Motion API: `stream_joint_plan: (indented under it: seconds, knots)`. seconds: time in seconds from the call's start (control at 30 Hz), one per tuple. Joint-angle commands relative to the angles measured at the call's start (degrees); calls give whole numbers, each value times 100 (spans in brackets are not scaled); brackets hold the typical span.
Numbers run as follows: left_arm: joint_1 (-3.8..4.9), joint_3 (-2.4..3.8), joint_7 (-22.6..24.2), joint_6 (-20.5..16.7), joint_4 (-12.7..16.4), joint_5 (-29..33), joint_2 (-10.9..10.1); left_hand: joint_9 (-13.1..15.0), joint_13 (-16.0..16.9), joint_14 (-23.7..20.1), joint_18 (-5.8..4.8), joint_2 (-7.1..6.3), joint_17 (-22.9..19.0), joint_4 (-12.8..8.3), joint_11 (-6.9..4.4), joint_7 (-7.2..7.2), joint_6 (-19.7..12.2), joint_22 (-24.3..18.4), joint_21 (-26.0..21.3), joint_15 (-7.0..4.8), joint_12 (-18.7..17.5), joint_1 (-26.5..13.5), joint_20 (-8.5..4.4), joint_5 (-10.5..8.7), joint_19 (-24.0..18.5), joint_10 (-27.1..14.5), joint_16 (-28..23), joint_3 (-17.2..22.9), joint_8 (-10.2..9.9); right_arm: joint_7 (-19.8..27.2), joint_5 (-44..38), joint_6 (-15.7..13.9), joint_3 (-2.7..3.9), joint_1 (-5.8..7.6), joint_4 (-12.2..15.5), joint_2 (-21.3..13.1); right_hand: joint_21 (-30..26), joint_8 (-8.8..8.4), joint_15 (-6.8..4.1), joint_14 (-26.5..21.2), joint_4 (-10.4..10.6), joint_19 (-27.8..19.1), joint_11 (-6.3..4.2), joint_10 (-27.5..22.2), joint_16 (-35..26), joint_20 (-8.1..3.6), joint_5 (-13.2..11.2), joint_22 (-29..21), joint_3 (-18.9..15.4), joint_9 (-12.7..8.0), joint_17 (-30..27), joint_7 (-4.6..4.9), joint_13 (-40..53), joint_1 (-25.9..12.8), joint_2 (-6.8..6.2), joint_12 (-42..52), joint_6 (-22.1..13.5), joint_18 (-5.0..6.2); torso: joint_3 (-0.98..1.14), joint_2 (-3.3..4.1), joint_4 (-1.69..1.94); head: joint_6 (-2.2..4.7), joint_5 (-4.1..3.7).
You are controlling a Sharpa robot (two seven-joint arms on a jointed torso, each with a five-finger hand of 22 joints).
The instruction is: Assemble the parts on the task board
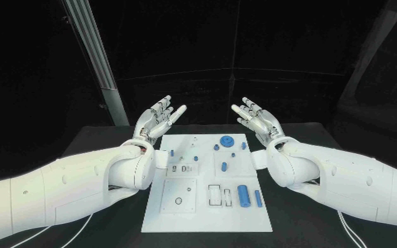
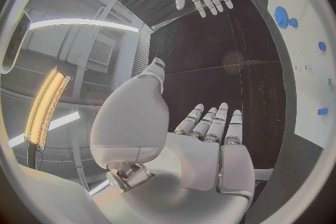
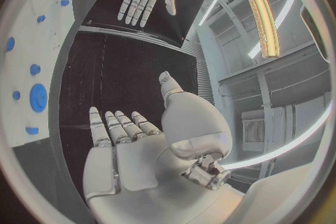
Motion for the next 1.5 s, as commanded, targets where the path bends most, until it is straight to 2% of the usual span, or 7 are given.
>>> stream_joint_plan:
  seconds: [0.03,0.1,0.2,0.37,0.6,1.13,1.5]
  knots:
    - [10,2,312,278,-1,95,7,6,8,89,118,-3,13,40,51,460,56,8,28,20,42,127,50,37,11,21,33,14,34,-249,-709,990,4,26,-55,16,138,87,141,534,-444,343,177,498,105,65,20,70,109,63,67,905,60,620,82,101,450,146,0,0,0,0,0]
    - [10,2,312,278,-1,95,7,10,13,205,119,28,34,37,72,481,83,15,38,42,47,136,71,32,30,54,60,36,40,-283,-798,1122,5,32,-81,22,378,253,227,1610,-706,1036,279,1415,370,43,-7,200,197,163,190,943,166,905,80,309,1137,301,0,0,0,0,0]
    - [10,2,312,278,-1,95,7,57,63,944,56,246,157,31,232,641,430,61,108,181,128,171,97,10,205,432,271,161,116,-307,-862,1215,5,36,-99,26,892,696,25,3503,-1086,2349,151,3601,885,38,1,441,355,375,369,927,400,1300,61,916,2645,529,0,0,0,0,0]
    - [21,2,323,630,-147,190,-130,244,291,2623,-57,621,413,-85,423,824,2066,428,771,306,719,412,150,-34,1715,2670,955,306,546,-118,-1605,793,12,102,-522,-125,1208,1008,-263,4599,-1418,3065,-99,4474,1033,18,-39,501,506,451,311,710,290,1416,63,1074,4153,788,-13,51,19,-33,-84]
    - [84,2,154,957,-130,-85,-244,267,269,4199,211,795,596,-332,142,649,3407,809,1748,-117,1109,580,20,-34,3850,4103,1563,128,830,-251,-2243,804,19,241,-702,-209,1415,838,-459,5347,-1502,3638,-257,5011,938,-169,-71,489,702,315,269,594,243,1391,-6,858,4601,803,-39,177,51,-3,-123]
    - [348,2,-239,1334,387,-144,-621,213,259,5015,217,920,834,-599,-71,488,3918,728,1831,-353,1106,649,-205,-37,4538,4850,1501,-57,765,-1461,-5836,1402,28,779,-1037,-18,2787,575,-959,6887,-1490,4977,-581,6084,917,-803,8,1108,1170,304,292,379,268,1499,-511,550,5274,770,-94,627,110,101,-190]
    - [393,2,-429,1558,542,-24,-583,213,261,5031,216,939,847,-607,-73,490,3935,720,1826,-356,1103,648,-209,-37,4553,4873,1493,-59,759,-2364,-7938,1704,32,874,-1073,288,3692,438,-1247,7956,-1465,5374,-774,6316,2167,-1066,43,1605,1182,308,858,255,281,1283,-666,419,5449,776,-107,902,213,126,-234]
